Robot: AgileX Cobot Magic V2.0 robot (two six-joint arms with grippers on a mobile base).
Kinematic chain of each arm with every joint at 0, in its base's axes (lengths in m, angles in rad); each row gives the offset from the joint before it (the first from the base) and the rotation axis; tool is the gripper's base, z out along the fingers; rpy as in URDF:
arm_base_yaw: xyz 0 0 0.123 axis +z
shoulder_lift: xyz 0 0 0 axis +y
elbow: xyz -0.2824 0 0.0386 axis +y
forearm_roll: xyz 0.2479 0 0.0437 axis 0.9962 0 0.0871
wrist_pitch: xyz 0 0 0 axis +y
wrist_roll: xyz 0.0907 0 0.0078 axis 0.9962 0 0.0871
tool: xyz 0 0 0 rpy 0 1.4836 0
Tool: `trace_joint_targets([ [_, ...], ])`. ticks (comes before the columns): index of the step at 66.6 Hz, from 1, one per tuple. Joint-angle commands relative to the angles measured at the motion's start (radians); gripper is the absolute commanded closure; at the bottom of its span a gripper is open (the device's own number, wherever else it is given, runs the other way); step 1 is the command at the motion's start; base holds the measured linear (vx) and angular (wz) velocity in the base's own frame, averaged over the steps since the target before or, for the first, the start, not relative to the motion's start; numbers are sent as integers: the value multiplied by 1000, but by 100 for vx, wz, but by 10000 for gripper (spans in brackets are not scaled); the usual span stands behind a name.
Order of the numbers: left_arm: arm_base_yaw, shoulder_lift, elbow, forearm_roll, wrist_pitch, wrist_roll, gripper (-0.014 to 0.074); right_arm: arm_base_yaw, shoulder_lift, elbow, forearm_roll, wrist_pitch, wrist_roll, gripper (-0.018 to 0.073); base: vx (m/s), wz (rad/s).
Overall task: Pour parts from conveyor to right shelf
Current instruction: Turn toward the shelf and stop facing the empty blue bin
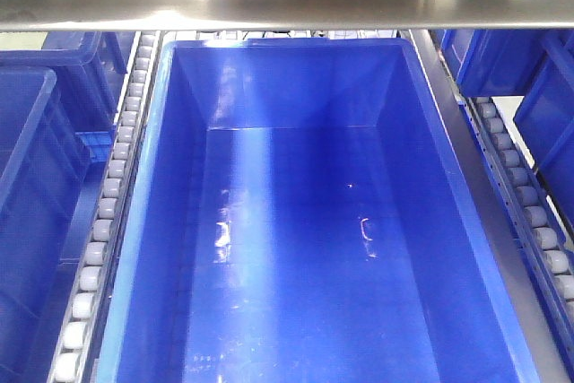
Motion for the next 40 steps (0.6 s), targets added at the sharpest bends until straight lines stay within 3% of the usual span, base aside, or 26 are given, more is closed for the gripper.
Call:
trace_joint_targets([
  [1, -8, -6, -20, -6, -72, -7, 603, -2, 18, -25, -4, -76, -2, 564, 0, 0],
  [40, -5, -7, -20, -6, -72, -7, 603, -2, 18, -25, 1, -80, -2, 564, 0, 0],
])
